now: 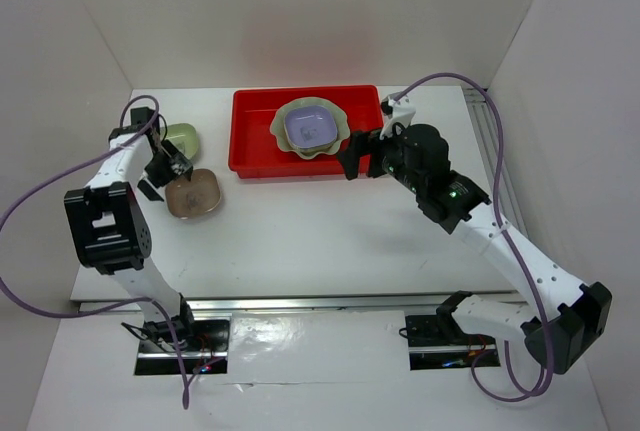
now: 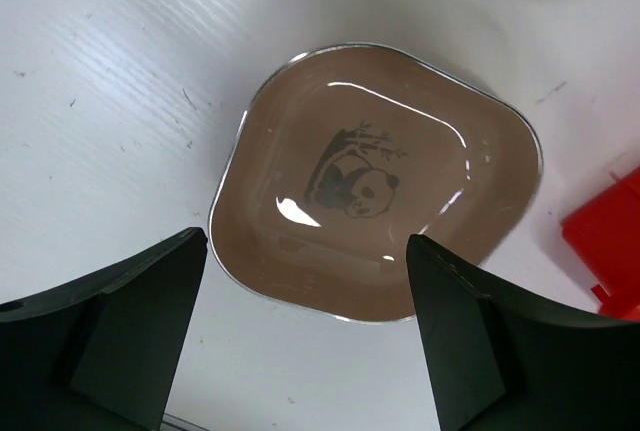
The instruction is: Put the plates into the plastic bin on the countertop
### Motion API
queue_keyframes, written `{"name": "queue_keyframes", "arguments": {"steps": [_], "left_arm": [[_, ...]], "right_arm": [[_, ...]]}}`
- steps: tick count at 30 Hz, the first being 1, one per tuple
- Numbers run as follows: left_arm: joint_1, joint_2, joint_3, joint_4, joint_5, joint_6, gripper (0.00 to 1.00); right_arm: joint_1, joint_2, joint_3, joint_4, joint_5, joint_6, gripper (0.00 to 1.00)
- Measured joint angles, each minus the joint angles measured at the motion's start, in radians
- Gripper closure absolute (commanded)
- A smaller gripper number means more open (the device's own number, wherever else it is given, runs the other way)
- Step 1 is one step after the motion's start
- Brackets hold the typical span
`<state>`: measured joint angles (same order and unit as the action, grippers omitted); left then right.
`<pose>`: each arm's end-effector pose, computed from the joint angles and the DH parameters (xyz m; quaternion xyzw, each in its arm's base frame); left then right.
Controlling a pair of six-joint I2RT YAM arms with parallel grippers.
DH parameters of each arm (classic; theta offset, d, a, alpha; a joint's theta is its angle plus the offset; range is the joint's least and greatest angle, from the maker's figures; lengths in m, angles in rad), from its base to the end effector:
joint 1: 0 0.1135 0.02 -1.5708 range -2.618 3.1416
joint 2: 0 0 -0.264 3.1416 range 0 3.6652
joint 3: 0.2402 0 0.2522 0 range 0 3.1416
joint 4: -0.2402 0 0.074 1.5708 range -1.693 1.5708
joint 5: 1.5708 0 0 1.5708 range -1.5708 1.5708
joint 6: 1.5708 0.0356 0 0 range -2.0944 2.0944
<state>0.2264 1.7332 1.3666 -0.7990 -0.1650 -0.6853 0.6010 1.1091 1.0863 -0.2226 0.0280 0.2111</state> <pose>0.3455 0.0856 0.2420 -0.4446 0.8692 0.0330 0.2136 0.2109 0.1434 0.3776 -0.1442 0.7750 0.2328 0.5695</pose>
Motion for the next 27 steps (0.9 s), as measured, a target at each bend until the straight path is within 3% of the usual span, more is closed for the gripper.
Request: {"name": "queue_keyframes", "arguments": {"steps": [9, 12, 16, 17, 21, 22, 27], "left_arm": [[0.071, 0.071, -0.091, 0.079, 0.016, 0.055, 0.21], [0.088, 0.081, -0.106, 0.088, 0.016, 0.055, 0.39], [0.093, 0.126, -0.106, 0.115, 0.016, 0.055, 0.53], [0.094, 0.142, -0.106, 0.119, 0.021, 0.056, 0.69], [0.094, 0.138, -0.090, 0.130, 0.049, 0.050, 0.87], [0.094, 0.138, -0.089, 0.138, 0.053, 0.051, 0.99], [0.103, 0.135, -0.091, 0.125, 0.059, 0.044, 1.00]], "right_arm": [[0.000, -0.006, 0.000, 0.007, -0.010, 0.000, 0.00], [0.000, -0.007, 0.000, 0.010, -0.011, 0.000, 0.00], [0.000, -0.007, 0.000, 0.021, -0.012, 0.000, 0.00], [0.000, -0.007, 0.000, 0.023, -0.014, 0.000, 0.00], [0.000, -0.007, 0.000, 0.024, -0.018, -0.002, 0.00], [0.000, -0.007, 0.000, 0.024, -0.018, -0.002, 0.00], [0.000, -0.010, 0.000, 0.024, -0.018, -0.005, 0.00]]}}
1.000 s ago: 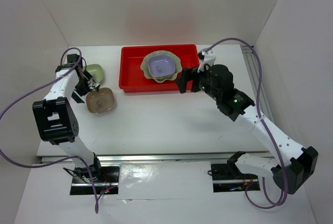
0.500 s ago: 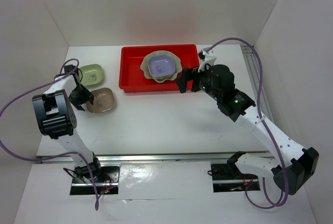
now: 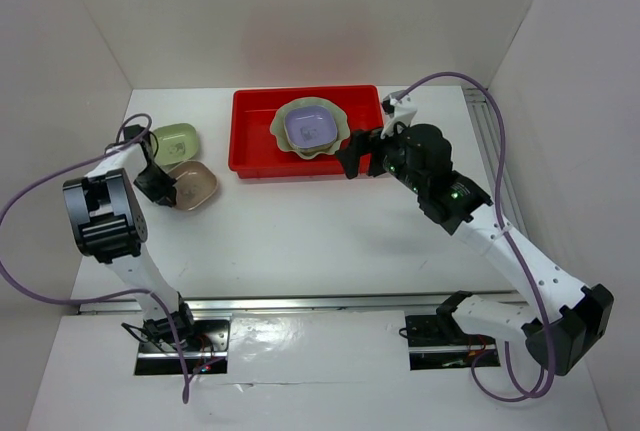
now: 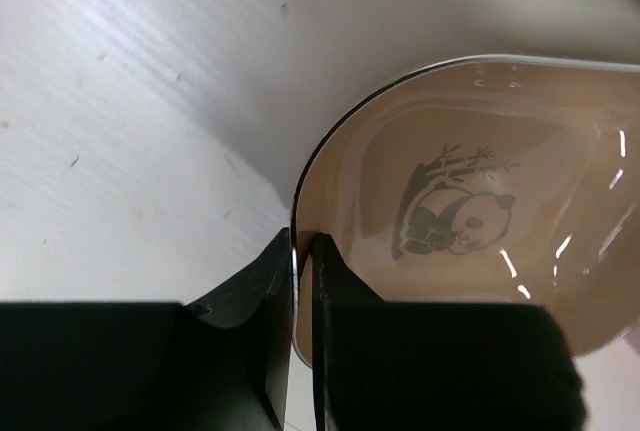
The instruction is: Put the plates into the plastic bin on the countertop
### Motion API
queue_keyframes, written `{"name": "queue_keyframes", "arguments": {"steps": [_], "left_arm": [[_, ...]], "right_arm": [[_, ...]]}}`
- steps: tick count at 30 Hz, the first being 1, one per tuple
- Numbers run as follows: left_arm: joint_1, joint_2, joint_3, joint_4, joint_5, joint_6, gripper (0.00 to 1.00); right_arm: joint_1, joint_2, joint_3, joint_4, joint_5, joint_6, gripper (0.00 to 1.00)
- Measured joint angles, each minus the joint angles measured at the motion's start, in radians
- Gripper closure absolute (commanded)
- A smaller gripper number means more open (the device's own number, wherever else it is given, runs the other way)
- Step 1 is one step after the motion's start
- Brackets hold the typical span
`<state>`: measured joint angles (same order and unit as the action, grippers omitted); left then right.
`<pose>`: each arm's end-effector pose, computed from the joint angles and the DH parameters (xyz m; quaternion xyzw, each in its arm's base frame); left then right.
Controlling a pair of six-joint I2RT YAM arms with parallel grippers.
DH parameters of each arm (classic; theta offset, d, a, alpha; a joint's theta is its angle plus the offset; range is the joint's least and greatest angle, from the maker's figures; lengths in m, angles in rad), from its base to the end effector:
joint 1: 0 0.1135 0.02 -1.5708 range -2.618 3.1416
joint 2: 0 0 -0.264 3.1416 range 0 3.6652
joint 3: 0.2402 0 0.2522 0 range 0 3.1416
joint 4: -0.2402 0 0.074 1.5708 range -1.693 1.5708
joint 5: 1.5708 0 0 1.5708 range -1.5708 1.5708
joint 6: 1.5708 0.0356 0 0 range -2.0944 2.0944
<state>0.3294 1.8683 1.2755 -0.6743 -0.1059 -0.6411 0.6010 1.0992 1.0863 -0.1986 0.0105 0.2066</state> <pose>0.3459 0.1222 0.1744 -0.4675 0.8694 0.0282 0.1573 0.2088 0.1427 0.3825 -0.1491 0.7634 0.2432 0.5796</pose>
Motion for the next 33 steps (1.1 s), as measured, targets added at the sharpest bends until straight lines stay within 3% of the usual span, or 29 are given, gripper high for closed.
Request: {"name": "queue_keyframes", "arguments": {"steps": [3, 8, 12, 17, 23, 33], "left_arm": [[-0.002, -0.050, -0.023, -0.021, -0.005, -0.013, 1.00], [-0.100, -0.319, -0.090, -0.153, -0.065, -0.018, 1.00], [-0.199, -0.493, 0.027, -0.233, -0.050, -0.019, 1.00], [-0.317, -0.525, 0.208, -0.181, -0.003, -0.021, 1.00], [-0.498, -0.238, 0.492, -0.085, 0.085, -0.025, 1.00], [-0.621, 0.314, 0.943, 0.011, 0.126, -0.046, 0.99]], "right_arm": [[0.000, -0.003, 0.000, 0.000, 0.000, -0.001, 0.00], [0.000, -0.003, 0.002, 0.002, 0.019, -0.003, 0.00], [0.000, 0.002, 0.002, 0.023, 0.103, 0.020, 0.00], [-0.006, -0.055, -0.037, 0.061, 0.227, 0.062, 0.00], [-0.008, -0.150, -0.039, 0.064, 0.344, 0.069, 0.00], [-0.017, -0.209, -0.005, 0.046, 0.458, 0.089, 0.00]]}}
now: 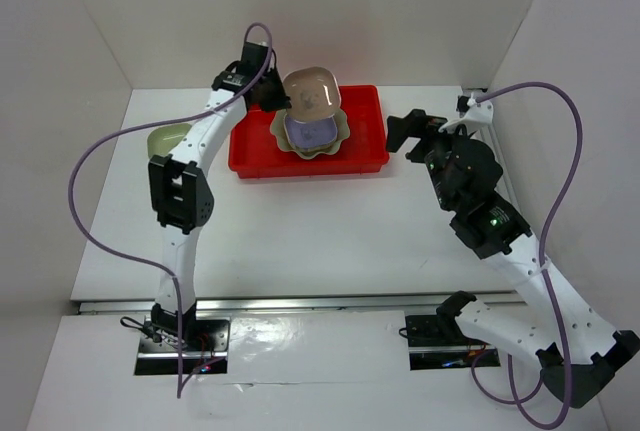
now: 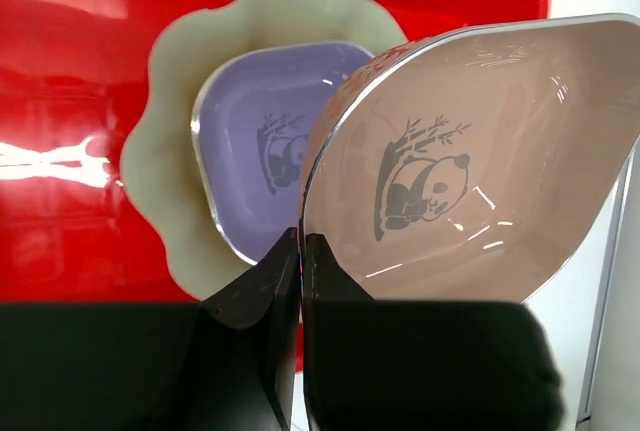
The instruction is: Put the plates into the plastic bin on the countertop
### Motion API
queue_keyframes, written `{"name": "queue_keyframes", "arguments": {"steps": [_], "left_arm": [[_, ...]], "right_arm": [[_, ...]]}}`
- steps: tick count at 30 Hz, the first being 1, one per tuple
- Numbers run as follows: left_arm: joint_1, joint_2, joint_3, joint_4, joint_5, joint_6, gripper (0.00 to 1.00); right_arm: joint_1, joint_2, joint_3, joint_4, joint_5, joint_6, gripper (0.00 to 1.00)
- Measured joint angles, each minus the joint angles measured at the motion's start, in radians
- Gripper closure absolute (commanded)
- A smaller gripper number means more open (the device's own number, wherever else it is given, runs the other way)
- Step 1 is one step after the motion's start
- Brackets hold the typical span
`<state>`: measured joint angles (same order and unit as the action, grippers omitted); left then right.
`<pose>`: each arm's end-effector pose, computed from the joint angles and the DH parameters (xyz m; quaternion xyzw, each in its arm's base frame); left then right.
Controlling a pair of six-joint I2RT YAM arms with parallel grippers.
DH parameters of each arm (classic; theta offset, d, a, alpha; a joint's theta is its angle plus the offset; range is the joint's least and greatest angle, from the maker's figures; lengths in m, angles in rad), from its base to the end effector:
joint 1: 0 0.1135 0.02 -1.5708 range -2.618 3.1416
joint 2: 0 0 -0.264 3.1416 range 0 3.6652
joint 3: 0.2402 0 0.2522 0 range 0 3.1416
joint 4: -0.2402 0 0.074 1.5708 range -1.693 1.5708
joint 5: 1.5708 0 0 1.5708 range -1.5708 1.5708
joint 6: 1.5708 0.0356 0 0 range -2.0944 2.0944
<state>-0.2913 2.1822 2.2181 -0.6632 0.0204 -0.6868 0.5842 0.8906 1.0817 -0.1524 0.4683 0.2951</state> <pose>0.4815 -0.1451 0.3341 -0.1704 0.8743 -0.2215 0.3969 0.1663 0.0907 0.4283 0.0683 0.6914 0.1528 0.7028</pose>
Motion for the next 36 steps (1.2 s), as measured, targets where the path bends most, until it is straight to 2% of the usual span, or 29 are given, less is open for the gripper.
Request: {"name": "queue_keyframes", "arguments": {"steps": [2, 6, 8, 10, 11, 13, 14, 15, 22, 26, 28, 31, 33, 36], "left_arm": [[-0.006, 0.044, 0.019, 0.008, 0.012, 0.000, 0.95], [-0.004, 0.081, 0.019, 0.014, 0.021, -0.004, 0.95], [0.002, 0.092, 0.019, 0.019, 0.022, -0.006, 0.85], [0.005, 0.102, 0.019, 0.024, 0.022, -0.009, 0.69], [0.006, 0.107, 0.021, 0.030, 0.023, -0.017, 0.49], [0.010, 0.116, 0.021, 0.039, 0.024, -0.026, 0.27], [0.011, 0.119, 0.021, 0.040, 0.023, -0.023, 0.09], [0.013, 0.119, 0.021, 0.040, 0.023, -0.023, 0.04], [0.064, 0.082, 0.009, 0.026, 0.010, -0.019, 0.00], [0.211, -0.071, -0.103, 0.023, -0.054, 0.002, 0.00], [0.338, -0.159, -0.174, 0.050, -0.077, 0.013, 0.00], [0.509, -0.208, -0.208, 0.085, -0.087, 0.062, 0.00], [0.568, -0.205, -0.220, 0.112, -0.086, 0.115, 0.00], [0.583, -0.188, -0.261, 0.141, -0.034, 0.183, 0.02]], "right_arm": [[-0.005, 0.000, 0.001, -0.011, 0.003, 0.000, 0.00], [-0.008, -0.002, 0.003, -0.037, 0.008, 0.000, 0.00], [-0.009, -0.005, 0.005, -0.043, 0.009, 0.000, 0.00], [-0.009, -0.009, 0.005, -0.047, 0.011, 0.000, 0.00], [-0.009, -0.011, 0.005, -0.048, 0.011, 0.000, 0.00], [-0.009, -0.012, 0.006, -0.051, 0.010, 0.000, 0.00], [-0.009, -0.011, 0.006, -0.052, 0.010, 0.000, 0.00], [-0.009, -0.011, 0.006, -0.054, 0.008, 0.000, 0.00], [-0.009, -0.005, 0.012, -0.061, -0.009, 0.000, 0.00], [-0.009, -0.003, 0.013, -0.062, -0.042, -0.001, 0.00], [-0.009, -0.003, 0.010, -0.060, -0.068, -0.002, 0.00], [-0.009, -0.002, -0.004, -0.049, -0.112, -0.010, 0.00], [-0.009, 0.000, -0.016, -0.042, -0.140, -0.016, 0.00], [-0.009, 0.021, -0.023, -0.035, -0.174, -0.021, 0.00]]}}
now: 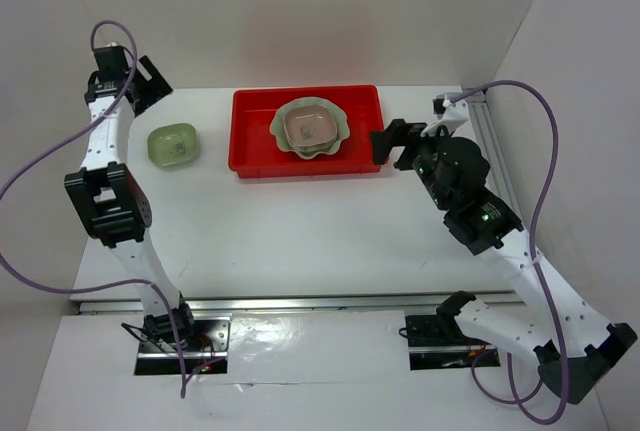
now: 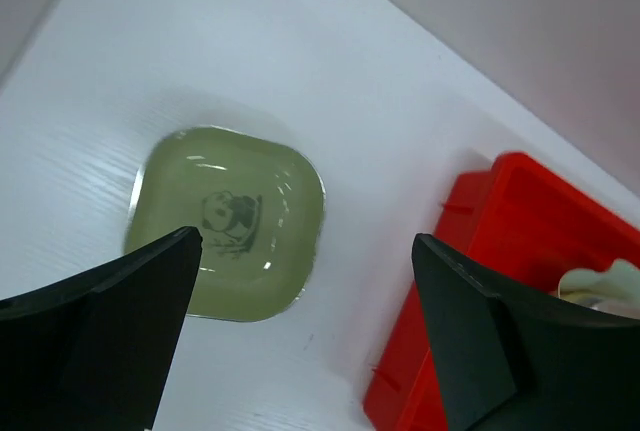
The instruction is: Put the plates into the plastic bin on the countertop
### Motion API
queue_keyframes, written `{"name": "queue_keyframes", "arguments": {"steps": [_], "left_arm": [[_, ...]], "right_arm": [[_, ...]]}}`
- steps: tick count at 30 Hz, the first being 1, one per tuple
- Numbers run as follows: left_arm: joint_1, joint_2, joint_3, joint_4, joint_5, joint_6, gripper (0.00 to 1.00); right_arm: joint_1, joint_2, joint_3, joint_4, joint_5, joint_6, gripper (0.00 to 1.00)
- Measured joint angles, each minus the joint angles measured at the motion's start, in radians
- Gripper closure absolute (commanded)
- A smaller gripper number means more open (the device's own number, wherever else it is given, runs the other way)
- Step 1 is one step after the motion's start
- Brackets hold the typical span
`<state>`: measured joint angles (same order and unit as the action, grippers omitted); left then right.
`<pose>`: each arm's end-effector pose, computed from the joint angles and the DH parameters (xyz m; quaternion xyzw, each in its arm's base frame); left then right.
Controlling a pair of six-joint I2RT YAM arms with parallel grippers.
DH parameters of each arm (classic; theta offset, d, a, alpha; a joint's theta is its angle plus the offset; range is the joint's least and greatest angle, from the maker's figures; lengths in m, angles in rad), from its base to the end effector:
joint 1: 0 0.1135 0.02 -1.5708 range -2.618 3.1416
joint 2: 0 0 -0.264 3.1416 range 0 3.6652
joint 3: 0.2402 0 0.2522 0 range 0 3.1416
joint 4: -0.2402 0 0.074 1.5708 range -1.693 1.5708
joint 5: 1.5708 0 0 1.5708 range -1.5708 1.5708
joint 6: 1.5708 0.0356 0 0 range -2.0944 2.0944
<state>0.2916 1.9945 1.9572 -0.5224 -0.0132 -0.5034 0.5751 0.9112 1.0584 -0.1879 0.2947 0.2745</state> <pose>0.4485 0.1351 0.3468 -0.3416 0.8054 -0.0455 0.4822 0.1732 0.0999 0.4130 -0.0063 0.7207 0.1858 0.6678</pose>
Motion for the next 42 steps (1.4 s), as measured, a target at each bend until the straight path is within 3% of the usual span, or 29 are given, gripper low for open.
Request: {"name": "queue_keyframes", "arguments": {"steps": [6, 17, 21, 23, 25, 28, 29, 30, 33, 34, 42], "left_arm": [[-0.031, 0.111, -0.053, 0.045, 0.092, 0.034, 0.05], [-0.071, 0.240, -0.179, 0.074, 0.095, 0.027, 0.15], [-0.094, 0.241, -0.187, 0.107, 0.076, 0.025, 0.23], [-0.109, 0.243, -0.187, 0.104, 0.046, 0.028, 0.35], [-0.120, 0.244, -0.186, 0.102, 0.017, 0.026, 0.35], [-0.132, 0.256, -0.175, 0.092, -0.014, 0.028, 0.55], [-0.135, 0.266, -0.160, 0.084, -0.020, 0.030, 0.69], [-0.135, 0.269, -0.154, 0.084, -0.026, 0.027, 0.69], [-0.137, 0.274, -0.117, 0.088, -0.055, 0.031, 0.85], [-0.137, 0.274, -0.108, 0.087, -0.069, 0.031, 1.00], [-0.135, 0.293, 0.084, -0.068, -0.150, 0.017, 1.00]], "right_arm": [[0.000, 0.043, 0.000, 0.001, -0.047, -0.003, 0.00], [-0.008, 0.064, -0.005, 0.010, -0.070, -0.006, 0.00], [-0.008, 0.075, -0.005, 0.010, -0.073, -0.007, 0.00], [-0.008, 0.076, -0.005, 0.010, -0.074, -0.006, 0.00], [-0.008, 0.076, -0.005, 0.010, -0.074, -0.007, 0.00], [-0.009, 0.076, -0.005, 0.010, -0.074, -0.006, 0.00], [-0.008, 0.075, -0.005, 0.010, -0.075, -0.007, 0.00], [-0.008, 0.075, -0.005, 0.010, -0.074, -0.006, 0.00], [-0.009, 0.074, -0.005, 0.010, -0.075, -0.007, 0.00], [-0.009, 0.074, -0.005, 0.010, -0.075, -0.006, 0.00], [-0.008, 0.073, -0.005, 0.009, -0.071, -0.006, 0.00]]}}
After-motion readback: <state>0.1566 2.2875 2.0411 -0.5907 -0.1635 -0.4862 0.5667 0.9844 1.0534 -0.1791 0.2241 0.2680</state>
